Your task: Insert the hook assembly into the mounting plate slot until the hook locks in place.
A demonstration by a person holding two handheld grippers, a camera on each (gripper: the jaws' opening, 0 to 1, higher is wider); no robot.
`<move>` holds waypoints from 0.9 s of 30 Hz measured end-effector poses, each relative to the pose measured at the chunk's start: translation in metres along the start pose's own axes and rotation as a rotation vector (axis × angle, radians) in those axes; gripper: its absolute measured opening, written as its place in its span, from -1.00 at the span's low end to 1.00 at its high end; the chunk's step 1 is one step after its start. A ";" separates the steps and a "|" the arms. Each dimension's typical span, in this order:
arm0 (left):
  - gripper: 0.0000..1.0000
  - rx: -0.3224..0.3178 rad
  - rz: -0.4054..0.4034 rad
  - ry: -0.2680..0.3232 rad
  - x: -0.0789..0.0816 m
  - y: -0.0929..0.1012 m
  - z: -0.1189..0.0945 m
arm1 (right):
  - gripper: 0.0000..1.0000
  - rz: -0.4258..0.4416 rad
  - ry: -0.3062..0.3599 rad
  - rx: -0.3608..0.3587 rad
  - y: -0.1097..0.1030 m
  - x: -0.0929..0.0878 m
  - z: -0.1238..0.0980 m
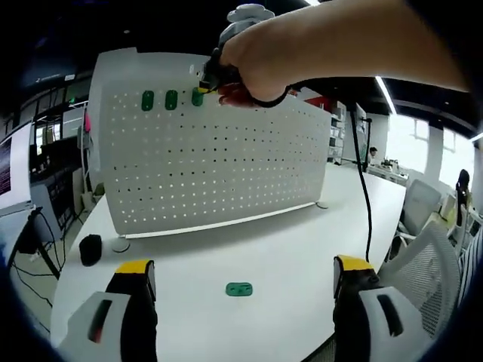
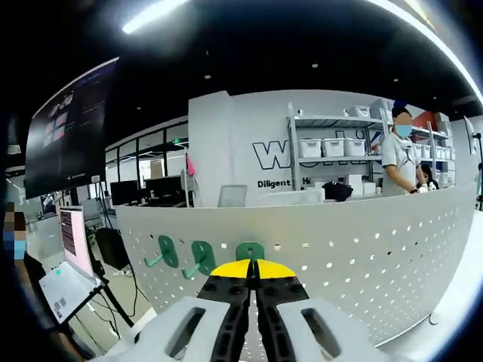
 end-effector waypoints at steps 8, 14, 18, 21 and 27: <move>1.00 -0.011 -0.011 0.008 0.001 0.001 0.001 | -1.00 -0.058 0.029 -0.033 -0.003 0.008 0.000; 1.00 -0.005 -0.025 0.024 0.002 -0.002 -0.001 | -1.00 -0.039 0.014 -0.045 -0.001 0.003 0.000; 1.00 0.008 -0.026 0.022 0.002 -0.004 -0.002 | -1.00 -0.036 0.010 -0.041 -0.004 0.003 0.003; 1.00 0.013 -0.036 0.024 0.002 -0.005 -0.002 | -1.00 -0.045 0.008 -0.041 -0.006 0.002 0.006; 1.00 0.027 -0.034 0.032 0.003 -0.006 -0.003 | -1.00 -0.040 0.014 -0.051 -0.004 0.001 0.006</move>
Point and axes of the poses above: the point that each gripper's makers call its tool centre point, and the gripper's own axes: z roughly forward along the fingers, y roughly to its right, x roughly out of its top, the point moved 4 cm from there along -z, roughly backward along the fingers, and after that the axes turned 4 degrees about -x, right-handed, at the moved point
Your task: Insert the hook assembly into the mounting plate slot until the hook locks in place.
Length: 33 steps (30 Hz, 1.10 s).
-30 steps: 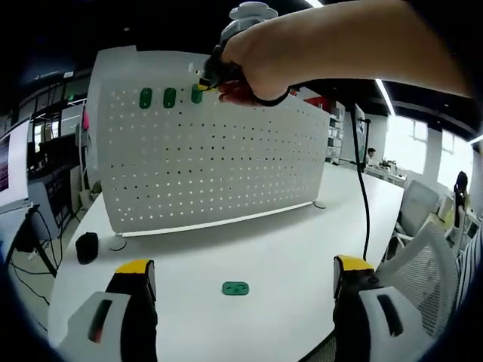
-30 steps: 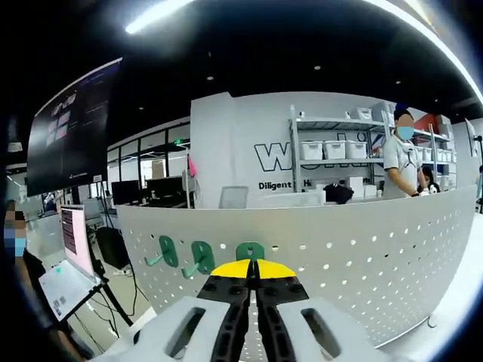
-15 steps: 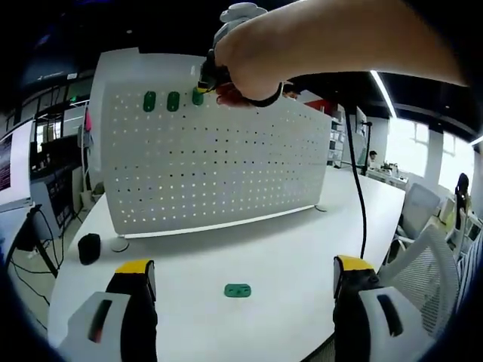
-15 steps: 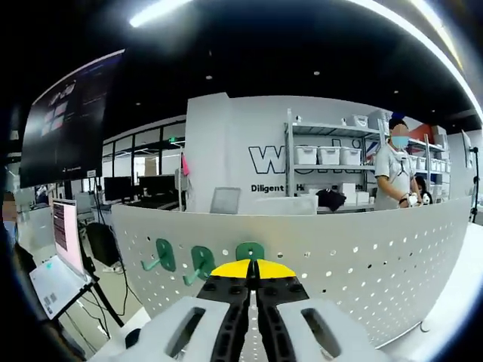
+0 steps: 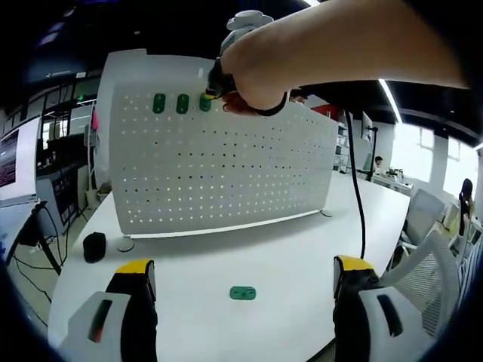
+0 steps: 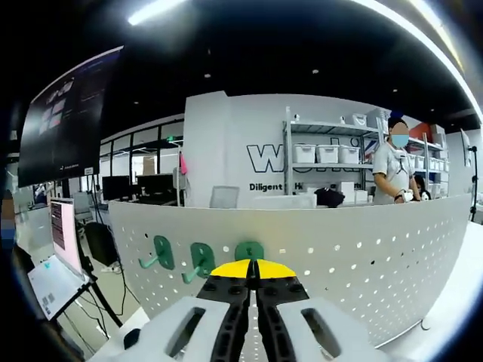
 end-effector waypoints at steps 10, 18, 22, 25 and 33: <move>0.96 -0.001 0.004 0.006 0.001 0.001 0.000 | -1.00 0.003 0.009 -0.023 0.005 0.000 0.004; 0.96 0.000 -0.004 0.002 0.000 0.000 0.000 | -1.00 0.024 0.012 -0.042 0.001 -0.002 0.004; 0.96 0.003 -0.009 -0.001 0.000 -0.001 -0.001 | -1.00 0.031 0.006 -0.044 0.001 -0.004 0.005; 0.95 0.005 -0.011 0.003 0.000 -0.001 0.000 | -1.00 0.018 0.004 -0.040 -0.002 -0.004 0.005; 0.94 0.008 -0.020 -0.003 -0.001 -0.003 0.000 | -1.00 -0.004 0.010 -0.049 -0.003 -0.005 0.006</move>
Point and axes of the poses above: the point that each gripper's makers call its tool centre point, and the gripper's own axes: z roughly forward along the fingers, y roughly to its right, x roughly out of its top, the point moved 4 cm from there along -z, roughly backward along the fingers, and after that the axes turned 4 degrees about -x, right-handed, at the moved point
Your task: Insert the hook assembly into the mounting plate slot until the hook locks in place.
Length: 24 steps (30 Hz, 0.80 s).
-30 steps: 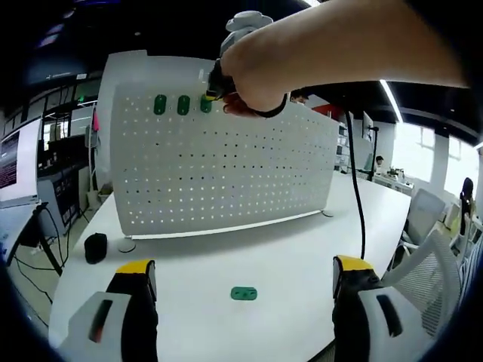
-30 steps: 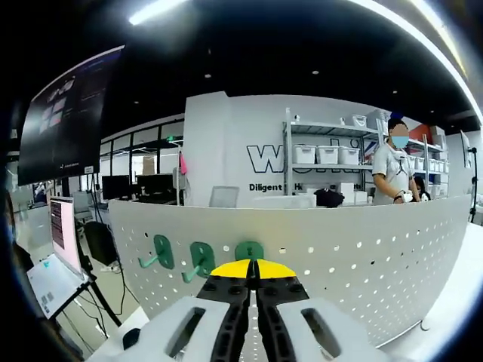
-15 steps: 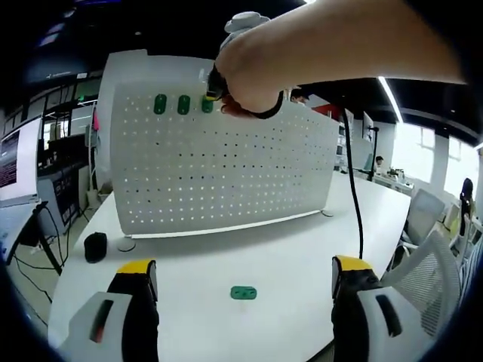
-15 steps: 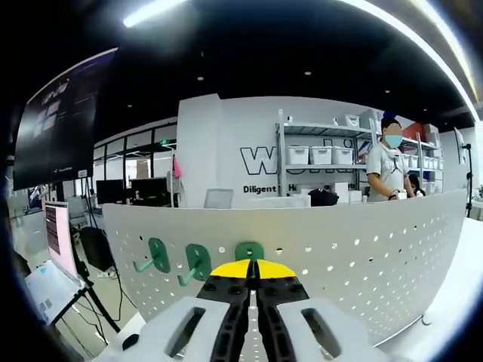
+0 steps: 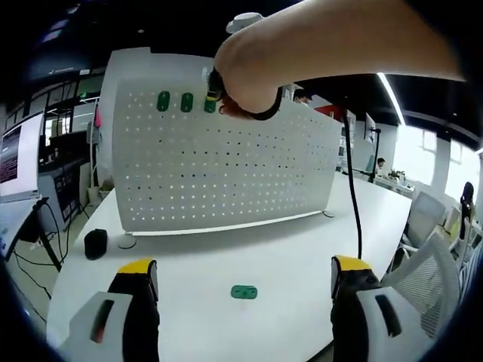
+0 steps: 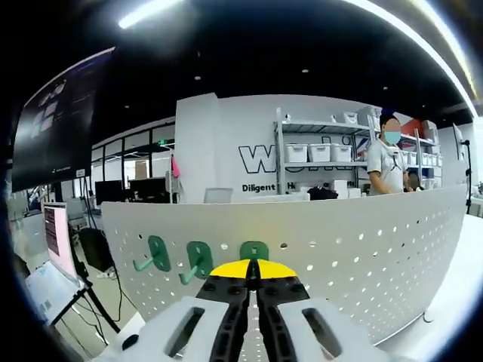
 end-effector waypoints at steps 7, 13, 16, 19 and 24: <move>0.99 -0.036 -0.006 -0.025 -0.004 0.007 0.004 | -0.96 -0.046 -0.010 0.011 -0.001 0.001 0.003; 1.00 -0.042 0.015 -0.031 -0.005 0.007 0.005 | -0.78 -0.050 -0.003 0.037 -0.003 0.006 -0.001; 1.00 -0.050 0.016 -0.029 -0.005 0.009 0.006 | -0.68 -0.045 0.016 0.043 0.003 0.012 -0.005; 1.00 -0.054 0.020 -0.037 -0.006 0.011 0.007 | -0.61 -0.058 0.025 0.056 0.013 0.018 -0.008; 0.99 -0.045 0.031 -0.042 -0.006 0.011 0.007 | -0.51 -0.065 0.055 0.091 0.040 0.029 -0.019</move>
Point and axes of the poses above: the point that each gripper's makers call its tool centre point, and the gripper's own axes: z roughly forward along the fingers, y roughly to its right, x roughly out of its top, the point moved 4 cm from there along -z, roughly backward along the fingers, and after that the axes turned 4 degrees about -x, right-handed, at the moved point
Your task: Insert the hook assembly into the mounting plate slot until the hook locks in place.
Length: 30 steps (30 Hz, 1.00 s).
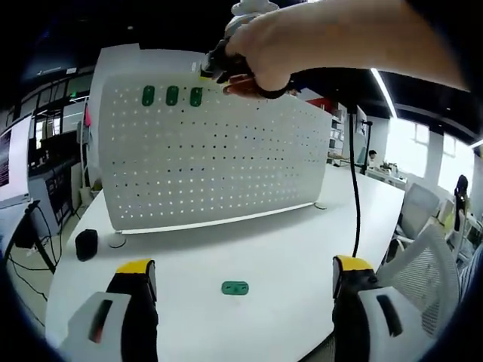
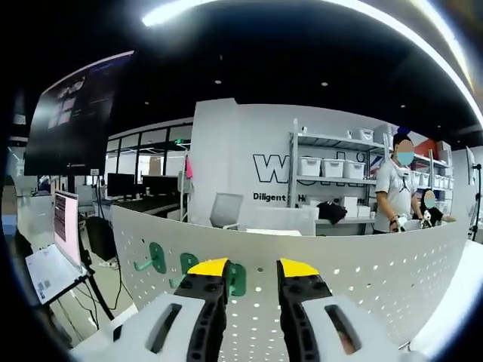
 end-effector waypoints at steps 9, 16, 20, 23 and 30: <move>1.00 0.071 0.041 -0.037 -0.004 -0.006 0.000 | -0.43 -0.081 -0.062 0.138 0.040 -0.030 -0.024; 1.00 0.110 0.065 -0.093 -0.010 -0.011 0.001 | -0.40 -0.146 -0.155 0.284 0.049 -0.071 -0.059; 1.00 0.116 0.078 -0.099 -0.011 -0.010 0.001 | -0.37 -0.189 -0.195 0.339 0.047 -0.097 -0.083; 1.00 0.116 0.081 -0.096 -0.010 -0.010 0.000 | -0.37 -0.196 -0.218 0.353 0.045 -0.111 -0.100; 0.99 0.080 0.064 -0.101 -0.013 -0.007 0.002 | -0.37 -0.216 -0.272 0.362 0.042 -0.132 -0.138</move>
Point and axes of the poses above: the point that each gripper's makers call its tool centre point, and the gripper's own axes: z roughly forward along the fingers, y roughly to its right, x roughly out of its top, the point moved 4 cm from there along -z, roughly backward along the fingers, and after that the axes turned 4 degrees about -x, right-handed, at the moved point
